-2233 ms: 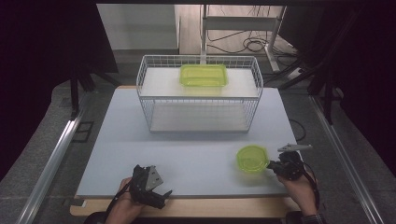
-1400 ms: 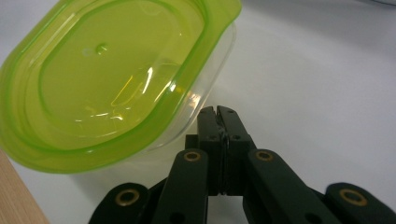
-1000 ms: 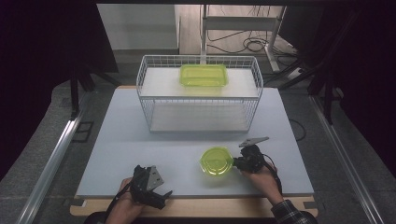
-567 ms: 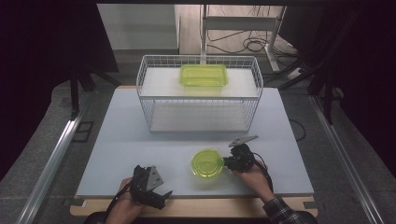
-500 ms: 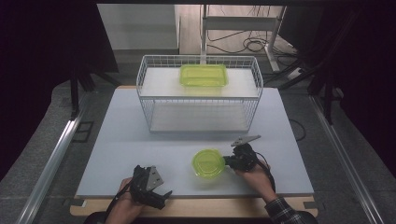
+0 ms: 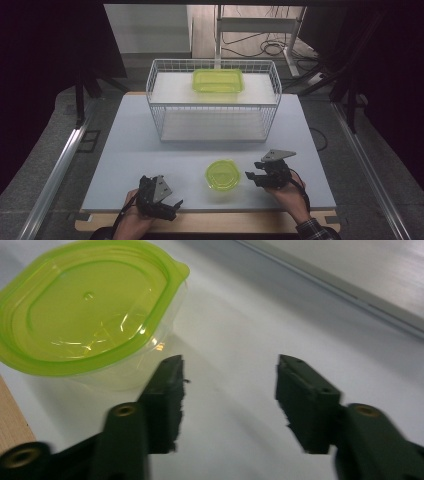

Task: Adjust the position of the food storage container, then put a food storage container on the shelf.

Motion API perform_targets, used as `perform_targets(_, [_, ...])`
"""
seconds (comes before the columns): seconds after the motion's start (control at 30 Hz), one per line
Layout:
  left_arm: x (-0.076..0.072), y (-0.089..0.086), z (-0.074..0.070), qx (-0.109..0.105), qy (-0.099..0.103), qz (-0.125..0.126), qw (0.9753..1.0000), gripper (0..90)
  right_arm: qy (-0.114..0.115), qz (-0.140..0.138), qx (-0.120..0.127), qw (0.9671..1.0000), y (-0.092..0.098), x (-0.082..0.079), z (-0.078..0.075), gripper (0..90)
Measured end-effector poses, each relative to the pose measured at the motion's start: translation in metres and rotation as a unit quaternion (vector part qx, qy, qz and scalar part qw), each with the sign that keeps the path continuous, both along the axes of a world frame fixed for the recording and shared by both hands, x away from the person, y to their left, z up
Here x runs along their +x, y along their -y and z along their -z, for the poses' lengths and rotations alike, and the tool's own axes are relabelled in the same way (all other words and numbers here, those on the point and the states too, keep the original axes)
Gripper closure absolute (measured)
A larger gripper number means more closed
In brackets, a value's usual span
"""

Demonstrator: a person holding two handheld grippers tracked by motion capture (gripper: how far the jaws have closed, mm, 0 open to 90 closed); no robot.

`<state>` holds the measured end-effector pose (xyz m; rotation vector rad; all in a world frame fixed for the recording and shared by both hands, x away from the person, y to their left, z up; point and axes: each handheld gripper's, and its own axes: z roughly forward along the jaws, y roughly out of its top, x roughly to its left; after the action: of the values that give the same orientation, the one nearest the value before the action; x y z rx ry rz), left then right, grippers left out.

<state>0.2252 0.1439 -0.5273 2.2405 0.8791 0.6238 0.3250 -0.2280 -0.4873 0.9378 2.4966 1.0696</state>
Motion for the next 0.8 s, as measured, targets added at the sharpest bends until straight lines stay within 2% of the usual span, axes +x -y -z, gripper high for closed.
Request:
perform_targets(0.03, [0.0, 0.0, 0.0, 0.0, 0.0, 0.0, 1.0, 1.0, 0.0, 0.0, 0.0, 1.0, 0.0, 0.0, 0.0, 42.0])
perform_targets(0.07, [0.0, 0.0, 0.0, -0.005, -0.003, 0.0, 1.0, 1.0, 0.007, -0.003, 0.001, 1.0, 0.0, -0.002, 0.0, 36.1])
perform_targets(0.1, [0.0, 0.0, 0.0, -0.005, -0.003, 0.0, 1.0, 1.0, 0.007, -0.003, 0.001, 1.0, 0.0, -0.002, 0.0, 36.1])
perform_targets(0.13, [0.0, 0.001, 0.001, 0.0, -0.003, 0.002, 1.0, 1.0, 0.012, -0.011, -0.004, 0.9999, 0.001, -0.005, 0.001, 31.1])
perform_targets(0.2, [0.0, 0.002, 0.002, 0.006, -0.003, 0.005, 1.0, 1.0, 0.013, -0.017, -0.009, 0.9997, 0.002, -0.007, 0.003, 27.0])
perform_targets(0.43, [0.001, 0.003, 0.005, 0.017, -0.006, 0.009, 0.9998, 1.0, 0.009, -0.013, -0.016, 0.9997, 0.006, -0.009, 0.01, 16.7])
perform_targets(0.53, [0.001, 0.004, 0.005, 0.021, -0.006, 0.011, 0.9997, 0.9, 0.007, -0.004, -0.013, 0.9999, 0.006, -0.008, 0.012, 8.8])
perform_targets(0.67, [0.001, 0.003, 0.006, 0.019, -0.009, 0.011, 0.9997, 0.9, 0.005, -0.001, -0.016, 0.9999, 0.004, -0.008, 0.013, 3.3])
perform_targets(0.8, [0.002, 0.004, 0.006, 0.02, -0.013, 0.012, 0.9996, 0.9, 0.004, 0.004, -0.016, 0.9999, 0.004, -0.008, 0.013, 2.7])
